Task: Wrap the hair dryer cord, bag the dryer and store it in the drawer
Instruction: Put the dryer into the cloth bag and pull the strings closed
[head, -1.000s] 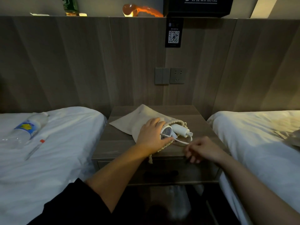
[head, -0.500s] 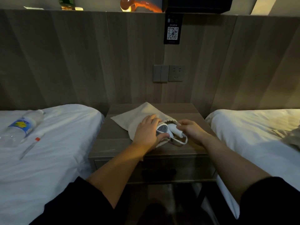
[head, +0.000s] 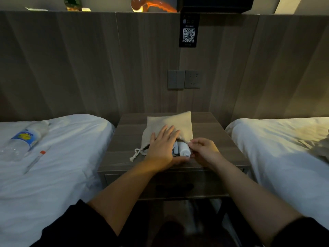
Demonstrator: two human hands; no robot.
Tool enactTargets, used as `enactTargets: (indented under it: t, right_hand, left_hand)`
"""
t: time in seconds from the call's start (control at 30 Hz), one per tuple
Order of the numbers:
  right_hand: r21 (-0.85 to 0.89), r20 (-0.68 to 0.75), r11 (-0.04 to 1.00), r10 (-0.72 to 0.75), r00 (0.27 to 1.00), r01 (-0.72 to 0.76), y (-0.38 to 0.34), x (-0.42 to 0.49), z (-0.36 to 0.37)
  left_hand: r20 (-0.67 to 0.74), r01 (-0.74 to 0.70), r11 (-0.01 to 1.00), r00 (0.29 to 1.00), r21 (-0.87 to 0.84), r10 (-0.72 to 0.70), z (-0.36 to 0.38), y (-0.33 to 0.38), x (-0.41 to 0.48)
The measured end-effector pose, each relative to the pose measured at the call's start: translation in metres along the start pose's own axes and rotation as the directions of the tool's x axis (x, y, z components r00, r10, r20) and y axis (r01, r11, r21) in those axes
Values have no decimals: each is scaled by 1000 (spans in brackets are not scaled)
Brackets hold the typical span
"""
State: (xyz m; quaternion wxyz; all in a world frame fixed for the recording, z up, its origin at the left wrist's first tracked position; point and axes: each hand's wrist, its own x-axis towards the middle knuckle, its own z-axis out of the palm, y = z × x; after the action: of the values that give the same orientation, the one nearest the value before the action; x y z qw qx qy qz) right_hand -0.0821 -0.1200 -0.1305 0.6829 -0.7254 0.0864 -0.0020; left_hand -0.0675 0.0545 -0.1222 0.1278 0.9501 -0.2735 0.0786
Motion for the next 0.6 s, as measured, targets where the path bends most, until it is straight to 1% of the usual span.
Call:
enactTargets:
  t: [0.07, 0.23, 0.3, 0.43, 0.53, 0.6]
  right_hand:
    - [30, 8, 999, 15, 1000, -15, 1, -1, 0]
    - [79, -32, 997, 18, 999, -15, 3, -3, 0]
    - [67, -29, 998, 15, 999, -13, 4, -3, 1]
    - [-28, -21, 999, -33, 999, 32, 2, -6, -2]
    - [-140, 37, 985, -97, 995, 101, -3, -12, -9]
    - [-173, 87, 977, -114, 990, 128, -6, -15, -13]
  left_hand:
    - [-29, 10, 1000, 1000, -15, -11, 1, -1, 2]
    - [97, -86, 991, 992, 106, 76, -4, -6, 3]
    - [97, -98, 986, 992, 132, 85, -5, -8, 1]
    - [-18, -52, 993, 998, 105, 54, 1, -8, 1]
    - [-114, -15, 997, 993, 80, 24, 5, -4, 1]
    - [-153, -6, 999, 988, 34, 11, 5, -3, 0]
